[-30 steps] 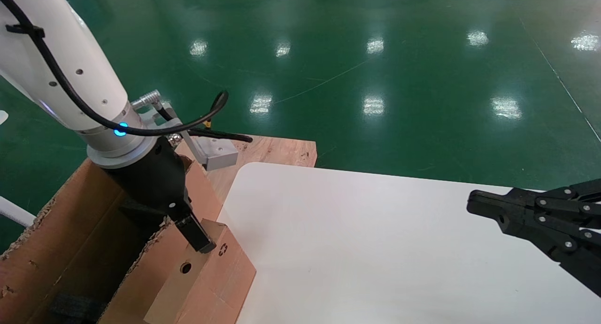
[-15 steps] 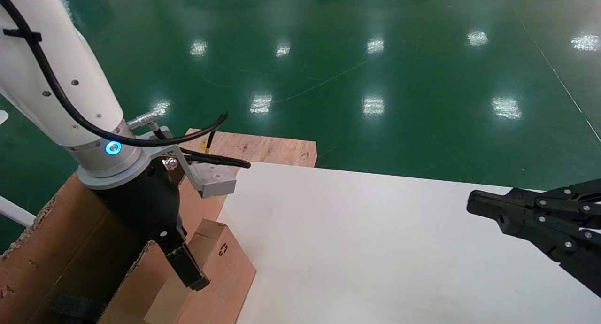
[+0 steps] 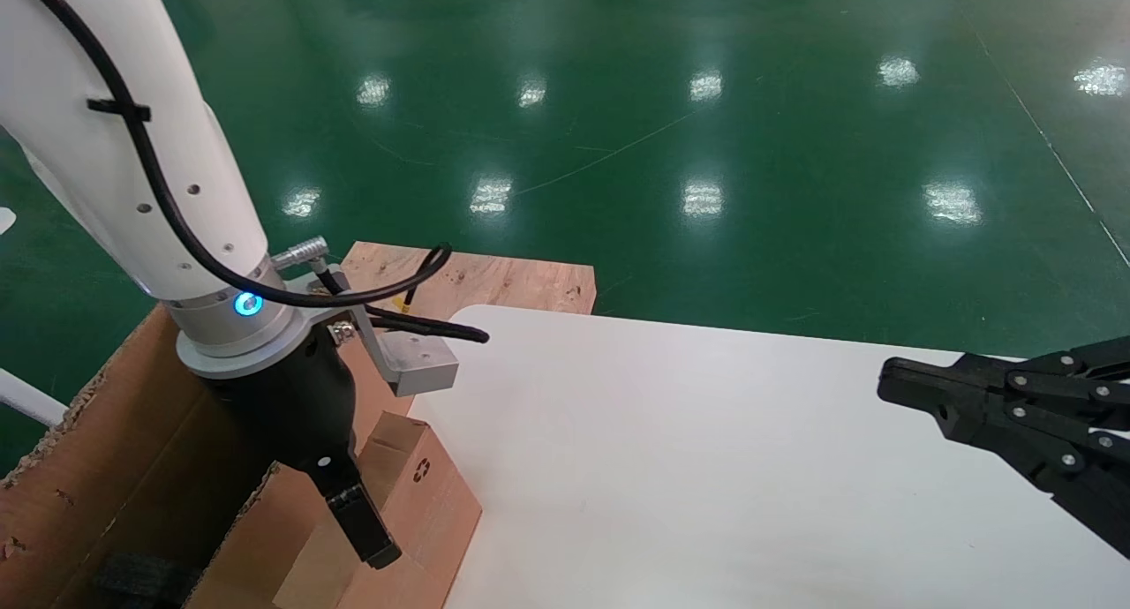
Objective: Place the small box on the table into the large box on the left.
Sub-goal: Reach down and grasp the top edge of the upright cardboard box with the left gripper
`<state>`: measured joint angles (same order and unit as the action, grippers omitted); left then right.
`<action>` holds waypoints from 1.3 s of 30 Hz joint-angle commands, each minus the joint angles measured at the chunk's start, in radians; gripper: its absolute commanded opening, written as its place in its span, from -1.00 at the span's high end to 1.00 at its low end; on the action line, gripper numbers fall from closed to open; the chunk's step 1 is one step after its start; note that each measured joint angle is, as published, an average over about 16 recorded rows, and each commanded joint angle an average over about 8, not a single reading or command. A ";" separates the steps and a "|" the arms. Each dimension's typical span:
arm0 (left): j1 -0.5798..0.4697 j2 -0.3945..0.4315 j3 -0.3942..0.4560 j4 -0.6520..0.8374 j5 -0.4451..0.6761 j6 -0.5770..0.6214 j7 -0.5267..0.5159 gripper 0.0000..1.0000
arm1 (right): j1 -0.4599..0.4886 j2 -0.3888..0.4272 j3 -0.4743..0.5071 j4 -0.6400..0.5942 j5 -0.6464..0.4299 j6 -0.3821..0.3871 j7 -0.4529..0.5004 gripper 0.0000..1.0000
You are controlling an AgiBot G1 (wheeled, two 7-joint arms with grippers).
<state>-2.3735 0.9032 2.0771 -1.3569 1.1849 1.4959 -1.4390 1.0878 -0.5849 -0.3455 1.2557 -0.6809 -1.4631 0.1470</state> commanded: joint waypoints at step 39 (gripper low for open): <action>0.061 0.043 0.055 -0.001 0.112 -0.113 -0.170 -0.10 | 0.000 0.000 0.000 0.000 0.000 0.000 0.000 -1.00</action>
<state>-2.3123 0.9462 2.1325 -1.3574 1.2972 1.3832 -1.6087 1.0876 -0.5848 -0.3457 1.2554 -0.6806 -1.4627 0.1468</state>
